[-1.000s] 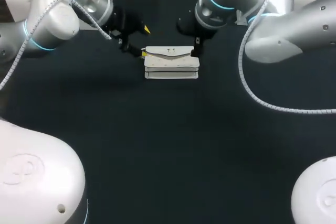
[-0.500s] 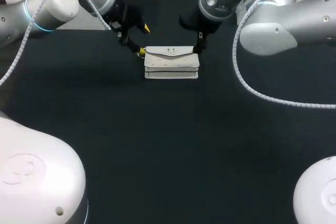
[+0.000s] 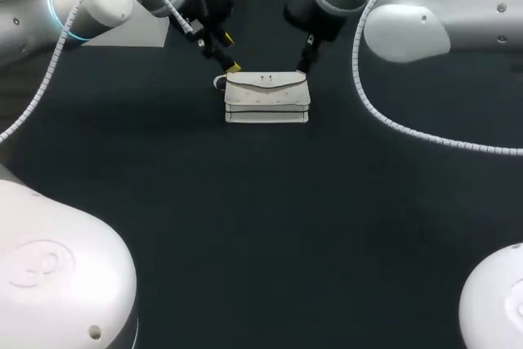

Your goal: Pick up the bag, open it, inspect its contents, close it, and place it on the opposite side

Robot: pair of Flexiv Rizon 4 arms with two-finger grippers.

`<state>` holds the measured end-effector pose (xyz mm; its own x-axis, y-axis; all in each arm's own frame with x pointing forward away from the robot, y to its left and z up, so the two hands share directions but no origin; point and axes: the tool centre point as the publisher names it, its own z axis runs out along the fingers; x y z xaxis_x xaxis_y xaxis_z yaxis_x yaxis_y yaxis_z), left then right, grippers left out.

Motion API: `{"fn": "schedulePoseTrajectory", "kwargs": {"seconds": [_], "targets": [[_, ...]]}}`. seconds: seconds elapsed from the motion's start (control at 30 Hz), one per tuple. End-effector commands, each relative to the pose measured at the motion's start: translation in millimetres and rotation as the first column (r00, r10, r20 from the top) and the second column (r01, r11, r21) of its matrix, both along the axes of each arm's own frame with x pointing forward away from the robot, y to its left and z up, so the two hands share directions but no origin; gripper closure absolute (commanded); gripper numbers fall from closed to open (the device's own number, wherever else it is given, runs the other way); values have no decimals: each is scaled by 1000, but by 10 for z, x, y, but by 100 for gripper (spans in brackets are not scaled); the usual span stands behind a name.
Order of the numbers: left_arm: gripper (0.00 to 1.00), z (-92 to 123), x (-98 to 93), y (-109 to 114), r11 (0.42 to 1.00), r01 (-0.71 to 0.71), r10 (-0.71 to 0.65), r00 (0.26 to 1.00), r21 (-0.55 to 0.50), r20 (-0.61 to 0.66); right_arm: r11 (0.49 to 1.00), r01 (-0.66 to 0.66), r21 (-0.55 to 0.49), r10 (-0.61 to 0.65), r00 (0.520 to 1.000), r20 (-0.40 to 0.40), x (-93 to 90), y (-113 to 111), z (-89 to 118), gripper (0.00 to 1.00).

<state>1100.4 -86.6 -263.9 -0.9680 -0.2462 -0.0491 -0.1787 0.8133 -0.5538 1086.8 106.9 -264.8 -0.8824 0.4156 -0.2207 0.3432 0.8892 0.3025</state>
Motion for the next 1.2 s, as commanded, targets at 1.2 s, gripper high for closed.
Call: {"fn": "schedulePoseTrajectory", "kwargs": {"seconds": [1.2], "targets": [[0,-205,91,125,609,-793,617,485,-14,-620,562,805,189,-568,542,-619,21,-68,-202,0]]}}
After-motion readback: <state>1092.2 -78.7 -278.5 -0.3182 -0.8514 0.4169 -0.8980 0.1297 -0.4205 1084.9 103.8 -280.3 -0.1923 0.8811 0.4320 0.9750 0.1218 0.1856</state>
